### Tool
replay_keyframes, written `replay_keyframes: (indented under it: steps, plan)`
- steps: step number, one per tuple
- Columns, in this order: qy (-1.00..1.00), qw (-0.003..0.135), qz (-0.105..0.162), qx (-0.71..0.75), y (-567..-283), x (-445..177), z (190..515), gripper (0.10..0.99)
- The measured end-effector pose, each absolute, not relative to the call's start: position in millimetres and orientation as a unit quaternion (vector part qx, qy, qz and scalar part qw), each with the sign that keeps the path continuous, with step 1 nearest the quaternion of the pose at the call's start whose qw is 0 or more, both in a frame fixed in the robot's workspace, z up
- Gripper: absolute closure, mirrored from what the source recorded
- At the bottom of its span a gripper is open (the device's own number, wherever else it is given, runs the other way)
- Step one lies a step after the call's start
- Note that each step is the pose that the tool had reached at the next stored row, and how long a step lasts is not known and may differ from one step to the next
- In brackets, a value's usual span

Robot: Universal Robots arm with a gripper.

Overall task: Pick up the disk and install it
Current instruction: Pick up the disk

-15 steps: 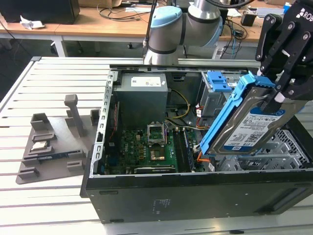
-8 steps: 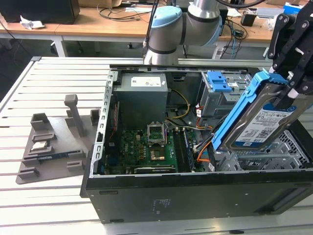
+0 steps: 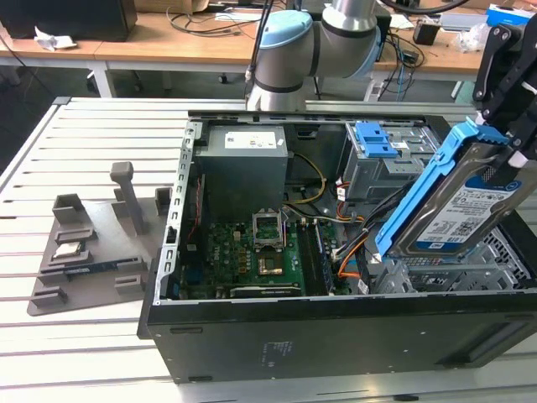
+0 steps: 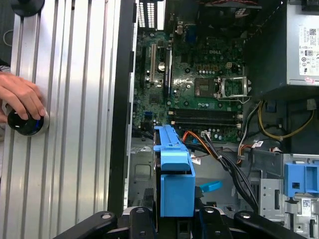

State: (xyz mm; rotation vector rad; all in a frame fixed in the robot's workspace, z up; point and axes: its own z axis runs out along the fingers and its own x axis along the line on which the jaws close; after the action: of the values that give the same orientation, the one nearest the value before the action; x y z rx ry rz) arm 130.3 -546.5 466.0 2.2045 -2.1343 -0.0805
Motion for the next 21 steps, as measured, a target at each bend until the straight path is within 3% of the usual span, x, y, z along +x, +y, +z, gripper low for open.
replay_keyframes:
  steps: [21]
  plan:
    - [-0.712,0.036,-0.027,0.700,-539,169,461,0.722]
